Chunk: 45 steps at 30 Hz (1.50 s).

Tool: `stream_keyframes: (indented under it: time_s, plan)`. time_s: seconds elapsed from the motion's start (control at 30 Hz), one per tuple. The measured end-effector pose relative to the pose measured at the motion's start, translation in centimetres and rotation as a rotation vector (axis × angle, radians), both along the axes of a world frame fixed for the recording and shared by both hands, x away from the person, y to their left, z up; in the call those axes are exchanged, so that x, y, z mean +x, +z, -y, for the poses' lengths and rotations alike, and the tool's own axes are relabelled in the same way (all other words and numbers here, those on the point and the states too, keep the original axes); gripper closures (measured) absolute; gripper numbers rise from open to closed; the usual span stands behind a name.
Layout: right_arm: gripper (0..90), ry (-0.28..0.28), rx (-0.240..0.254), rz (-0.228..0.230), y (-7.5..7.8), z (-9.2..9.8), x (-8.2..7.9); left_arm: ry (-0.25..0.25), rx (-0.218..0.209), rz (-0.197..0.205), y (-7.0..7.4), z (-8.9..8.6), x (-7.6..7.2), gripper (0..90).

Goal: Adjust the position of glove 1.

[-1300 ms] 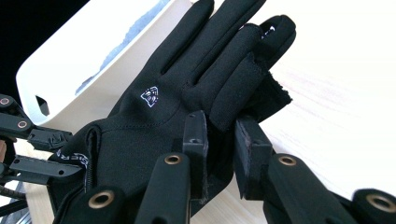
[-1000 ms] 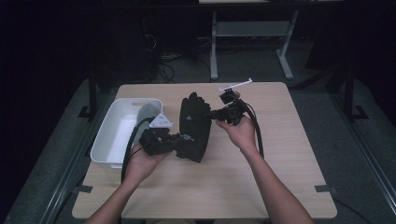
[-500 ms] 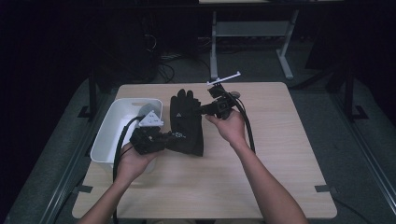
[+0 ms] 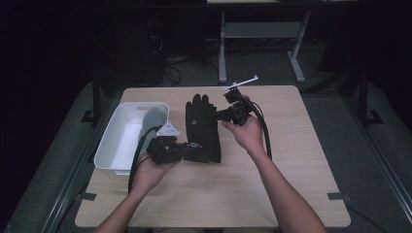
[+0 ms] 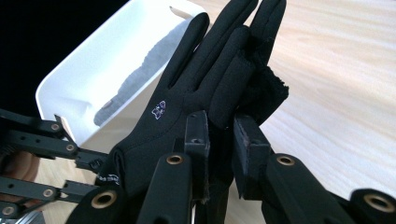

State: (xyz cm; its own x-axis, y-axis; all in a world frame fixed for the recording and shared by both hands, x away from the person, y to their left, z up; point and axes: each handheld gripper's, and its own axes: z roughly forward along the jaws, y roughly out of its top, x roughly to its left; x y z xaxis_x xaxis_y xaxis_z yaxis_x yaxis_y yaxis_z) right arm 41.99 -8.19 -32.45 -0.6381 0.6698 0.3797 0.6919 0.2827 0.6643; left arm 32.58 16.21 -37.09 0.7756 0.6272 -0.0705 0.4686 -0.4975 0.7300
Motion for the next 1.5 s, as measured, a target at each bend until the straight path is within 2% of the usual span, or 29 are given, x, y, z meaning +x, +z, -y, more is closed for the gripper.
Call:
stream_keyframes:
  time_s: [0.2,0.37,0.6,0.7,0.83,1.07,1.13,1.2,1.3,1.37,1.47,1.5]
  plan:
    - [77.5,-0.025,-0.002,-0.036,-1.4,1.5,0.0,-0.015,0.008,-0.053,-2.4,1.4,0.6,71.8]
    - [77.6,-0.060,-0.015,-0.059,-3.5,3.3,0.4,-0.014,0.007,-0.092,-4.3,2.8,1.2,64.2]
    - [77.6,-0.121,-0.008,-0.113,-7.1,6.3,0.3,-0.018,0.001,-0.135,-5.8,4.0,1.7,52.2]
    - [77.6,-0.137,-0.008,-0.123,-8.2,7.3,0.1,-0.003,-0.023,-0.160,-6.5,4.7,2.0,47.4]
    - [77.5,-0.143,-0.001,-0.112,-9.1,8.3,-0.3,0.001,-0.026,-0.182,-7.1,5.3,2.3,41.5]
    - [77.4,-0.164,-0.005,-0.088,-10.7,9.7,-0.9,0.011,-0.035,-0.226,-8.2,6.5,3.1,38.8]
    - [77.4,-0.174,-0.004,-0.079,-11.2,10.1,-1.0,0.023,-0.053,-0.255,-8.6,7.0,3.3,38.2]
    - [77.4,-0.185,0.008,-0.084,-11.7,10.6,-1.1,0.015,-0.042,-0.269,-8.8,7.3,3.6,37.5]
    - [77.4,-0.187,0.009,-0.088,-12.3,11.0,-1.3,0.005,-0.057,-0.285,-8.9,7.9,3.7,37.9]
    - [77.4,-0.193,0.013,-0.091,-12.5,11.1,-1.4,0.004,-0.062,-0.271,-9.0,8.7,3.5,41.8]
    - [77.4,-0.196,0.013,-0.089,-12.9,11.2,-1.6,-0.021,-0.005,-0.247,-8.8,9.8,3.1,48.8]
    - [77.4,-0.202,0.018,-0.089,-13.0,11.3,-1.7,-0.018,-0.003,-0.246,-8.8,10.1,3.0,51.6]
